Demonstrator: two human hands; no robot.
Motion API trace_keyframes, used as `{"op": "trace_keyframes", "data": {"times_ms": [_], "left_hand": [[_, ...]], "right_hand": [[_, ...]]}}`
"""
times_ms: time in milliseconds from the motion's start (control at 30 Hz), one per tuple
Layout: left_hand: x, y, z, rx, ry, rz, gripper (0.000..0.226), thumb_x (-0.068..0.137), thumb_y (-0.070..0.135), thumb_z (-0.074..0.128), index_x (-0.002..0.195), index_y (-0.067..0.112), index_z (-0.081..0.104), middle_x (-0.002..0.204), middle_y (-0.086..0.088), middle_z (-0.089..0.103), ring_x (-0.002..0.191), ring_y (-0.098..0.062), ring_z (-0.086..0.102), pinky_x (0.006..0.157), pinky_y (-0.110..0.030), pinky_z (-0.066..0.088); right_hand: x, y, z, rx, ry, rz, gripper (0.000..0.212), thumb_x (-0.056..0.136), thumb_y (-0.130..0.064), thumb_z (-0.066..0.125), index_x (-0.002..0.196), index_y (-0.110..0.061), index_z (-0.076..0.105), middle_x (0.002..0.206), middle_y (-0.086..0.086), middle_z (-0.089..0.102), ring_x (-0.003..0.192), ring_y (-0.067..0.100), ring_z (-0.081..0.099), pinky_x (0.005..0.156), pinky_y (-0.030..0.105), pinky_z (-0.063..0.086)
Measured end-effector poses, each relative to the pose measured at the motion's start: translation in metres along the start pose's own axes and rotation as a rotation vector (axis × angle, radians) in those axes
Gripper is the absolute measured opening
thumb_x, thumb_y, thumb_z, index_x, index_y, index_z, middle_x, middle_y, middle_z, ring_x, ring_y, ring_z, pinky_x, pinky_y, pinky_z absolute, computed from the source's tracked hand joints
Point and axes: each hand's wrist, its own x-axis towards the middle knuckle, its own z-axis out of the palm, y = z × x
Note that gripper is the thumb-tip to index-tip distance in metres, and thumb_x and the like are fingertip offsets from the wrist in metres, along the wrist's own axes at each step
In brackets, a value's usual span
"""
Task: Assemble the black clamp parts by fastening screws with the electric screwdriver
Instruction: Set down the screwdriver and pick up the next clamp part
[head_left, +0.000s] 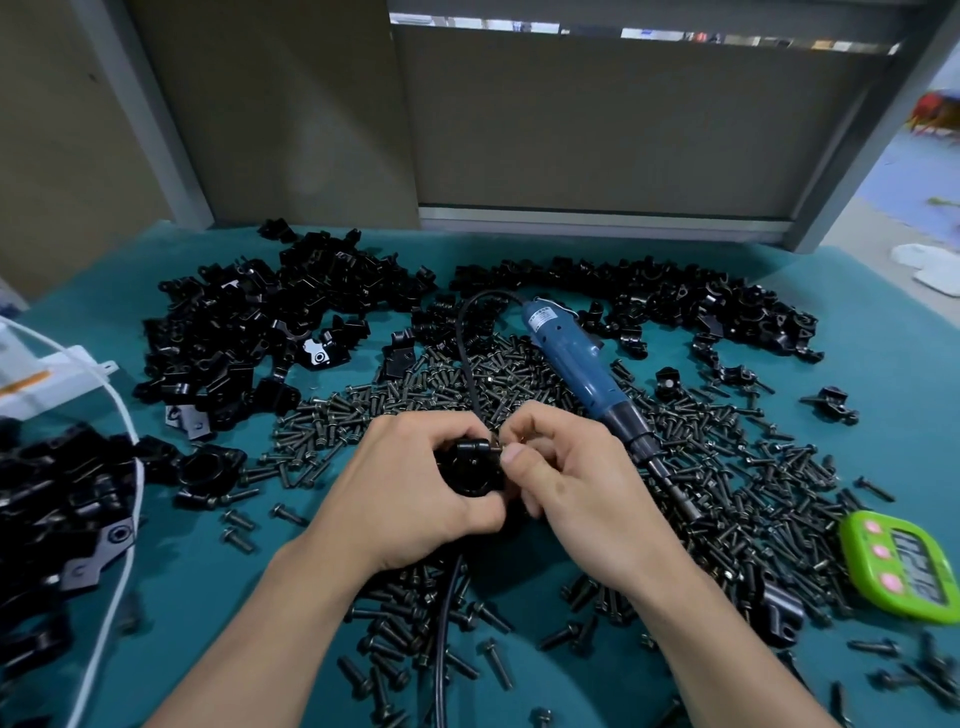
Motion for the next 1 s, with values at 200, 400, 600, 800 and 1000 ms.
{"op": "trace_keyframes", "data": {"times_ms": [200, 400, 600, 800, 1000], "left_hand": [[0.001, 0.001, 0.002, -0.001, -0.033, -0.004, 0.035, 0.052, 0.054, 0.073, 0.084, 0.039, 0.072, 0.070, 0.014, 0.068, 0.064, -0.008, 0.062, 0.052, -0.018, 0.045], [0.001, 0.001, 0.005, -0.023, -0.027, 0.018, 0.028, 0.055, 0.050, 0.077, 0.080, 0.039, 0.070, 0.067, 0.015, 0.066, 0.060, -0.005, 0.060, 0.051, -0.014, 0.040], [0.000, -0.003, 0.007, -0.006, 0.073, 0.019, 0.028, 0.060, 0.052, 0.075, 0.085, 0.042, 0.067, 0.078, 0.021, 0.070, 0.074, -0.003, 0.066, 0.058, -0.019, 0.049], [0.001, -0.007, 0.006, -0.134, 0.273, -0.056, 0.032, 0.067, 0.056, 0.072, 0.072, 0.028, 0.058, 0.060, 0.017, 0.061, 0.053, -0.005, 0.054, 0.048, -0.016, 0.043], [0.006, -0.012, 0.004, -0.074, 0.329, -0.273, 0.044, 0.068, 0.069, 0.063, 0.057, 0.029, 0.049, 0.044, 0.016, 0.042, 0.041, -0.007, 0.038, 0.047, -0.027, 0.032]], "right_hand": [[0.003, 0.000, 0.001, 0.017, -0.028, 0.030, 0.044, 0.107, -0.026, 0.047, 0.067, -0.011, 0.046, 0.056, -0.008, 0.040, 0.055, 0.008, 0.036, 0.056, 0.032, 0.030], [0.003, -0.002, 0.010, -0.064, 0.102, 0.027, 0.040, 0.099, -0.032, 0.048, 0.064, -0.015, 0.043, 0.054, -0.008, 0.043, 0.054, 0.008, 0.038, 0.054, 0.030, 0.034], [0.006, -0.006, 0.007, -0.116, 0.283, 0.149, 0.057, 0.102, -0.052, 0.044, 0.057, -0.017, 0.042, 0.049, -0.011, 0.048, 0.045, 0.005, 0.040, 0.049, 0.023, 0.033], [0.033, -0.001, -0.037, -0.834, 0.392, 0.434, 0.043, 0.094, -0.042, 0.060, 0.131, -0.023, 0.047, 0.107, 0.002, 0.062, 0.098, 0.027, 0.061, 0.084, 0.042, 0.047], [0.068, 0.006, -0.033, -0.861, 0.184, 0.613, 0.048, 0.088, -0.024, 0.069, 0.124, -0.020, 0.038, 0.075, 0.001, 0.045, 0.066, 0.025, 0.048, 0.064, 0.037, 0.036]]}}
